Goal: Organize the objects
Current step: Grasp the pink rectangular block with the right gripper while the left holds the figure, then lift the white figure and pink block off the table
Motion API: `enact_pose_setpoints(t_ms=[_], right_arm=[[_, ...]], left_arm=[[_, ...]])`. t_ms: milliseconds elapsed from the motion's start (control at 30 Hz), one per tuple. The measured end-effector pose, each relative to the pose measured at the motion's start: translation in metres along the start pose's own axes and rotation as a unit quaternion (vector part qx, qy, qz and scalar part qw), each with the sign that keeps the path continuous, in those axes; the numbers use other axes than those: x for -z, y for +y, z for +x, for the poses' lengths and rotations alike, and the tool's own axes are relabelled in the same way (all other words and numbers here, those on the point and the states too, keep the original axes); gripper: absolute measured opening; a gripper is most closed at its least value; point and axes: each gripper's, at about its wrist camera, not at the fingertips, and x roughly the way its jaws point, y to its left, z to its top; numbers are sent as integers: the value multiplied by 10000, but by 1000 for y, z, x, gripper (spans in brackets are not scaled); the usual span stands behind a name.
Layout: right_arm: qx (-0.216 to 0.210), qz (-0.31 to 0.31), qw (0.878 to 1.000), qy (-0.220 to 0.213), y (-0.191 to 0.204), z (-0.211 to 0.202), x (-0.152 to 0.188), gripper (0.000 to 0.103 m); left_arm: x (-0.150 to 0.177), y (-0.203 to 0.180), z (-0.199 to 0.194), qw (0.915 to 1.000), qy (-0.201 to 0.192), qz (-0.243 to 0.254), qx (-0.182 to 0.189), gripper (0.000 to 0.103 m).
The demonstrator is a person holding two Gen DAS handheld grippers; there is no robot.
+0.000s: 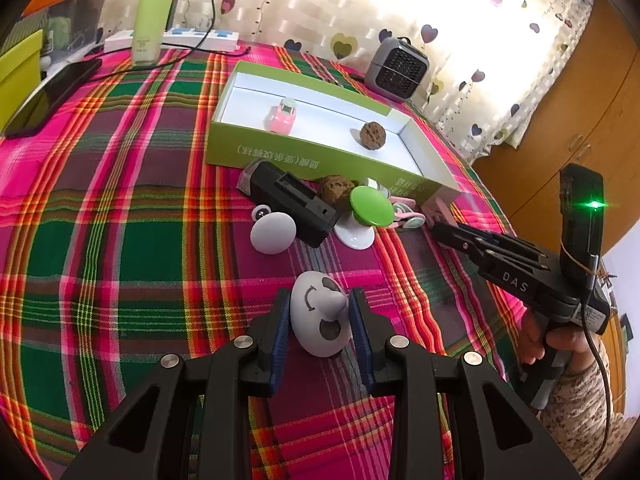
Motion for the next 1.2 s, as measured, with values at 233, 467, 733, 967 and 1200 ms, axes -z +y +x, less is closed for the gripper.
enact_pose_setpoints(t_ms=[233, 467, 733, 967, 1200], right_arm=[[-58, -77, 9999, 74, 7, -9, 12, 19], [-108, -99, 9998, 114, 14, -14, 16, 19], [-44, -84, 9999, 107, 14, -6, 12, 20], [-13, -86, 9999, 71, 15, -5, 13, 20], [-43, -54, 10000, 62, 15, -6, 13, 20]], left_arm=[[0, 0, 0, 10000, -17, 14, -7, 27], [-1, -6, 2, 9999, -22, 159, -54, 36], [-3, -9, 4, 9997, -47, 210, -152, 36], [-2, -17, 7, 9981, -124, 429, -417, 36], [0, -20, 8, 9969, -180, 468, -613, 31]])
